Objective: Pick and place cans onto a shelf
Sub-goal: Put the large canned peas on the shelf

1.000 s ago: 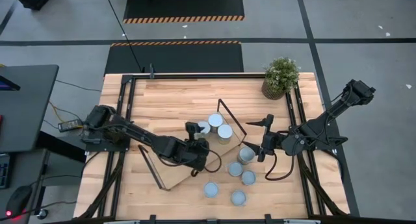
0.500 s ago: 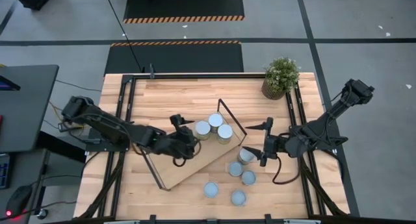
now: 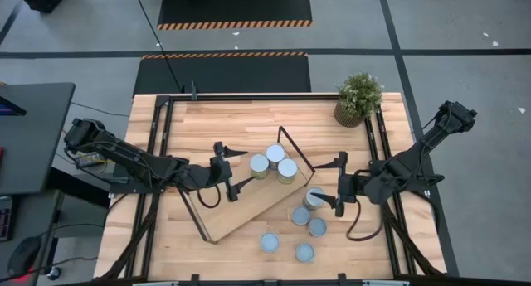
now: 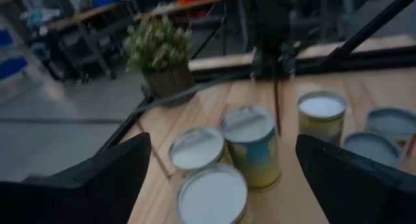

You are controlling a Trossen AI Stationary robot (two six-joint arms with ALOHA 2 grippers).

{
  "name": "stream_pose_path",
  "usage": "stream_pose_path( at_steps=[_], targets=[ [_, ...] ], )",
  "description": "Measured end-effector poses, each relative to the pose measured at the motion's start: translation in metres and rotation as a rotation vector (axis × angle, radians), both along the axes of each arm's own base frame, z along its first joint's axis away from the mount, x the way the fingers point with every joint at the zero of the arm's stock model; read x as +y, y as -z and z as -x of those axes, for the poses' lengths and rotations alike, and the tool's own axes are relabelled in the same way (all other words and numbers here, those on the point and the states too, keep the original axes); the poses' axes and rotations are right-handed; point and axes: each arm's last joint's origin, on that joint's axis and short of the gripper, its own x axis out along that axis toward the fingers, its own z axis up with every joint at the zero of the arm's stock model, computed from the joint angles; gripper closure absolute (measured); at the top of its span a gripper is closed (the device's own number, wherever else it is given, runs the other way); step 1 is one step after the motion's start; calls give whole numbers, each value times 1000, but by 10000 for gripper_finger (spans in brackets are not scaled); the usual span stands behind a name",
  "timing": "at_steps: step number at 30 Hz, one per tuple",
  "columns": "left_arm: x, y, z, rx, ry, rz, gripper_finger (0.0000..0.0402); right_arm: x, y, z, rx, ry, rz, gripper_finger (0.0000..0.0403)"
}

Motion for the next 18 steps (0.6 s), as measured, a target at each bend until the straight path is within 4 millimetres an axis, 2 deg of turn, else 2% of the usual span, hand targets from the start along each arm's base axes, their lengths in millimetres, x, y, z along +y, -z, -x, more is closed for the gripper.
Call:
stream_pose_path(
  at_steps=[10, 18],
  targets=[
    [3, 9, 16, -149, 52, -4, 13, 25, -10, -31, 218, 52, 11, 30],
    [6, 6, 29, -252, 66, -31, 13, 32, -27, -41, 367, 131, -40, 30]
  ],
)
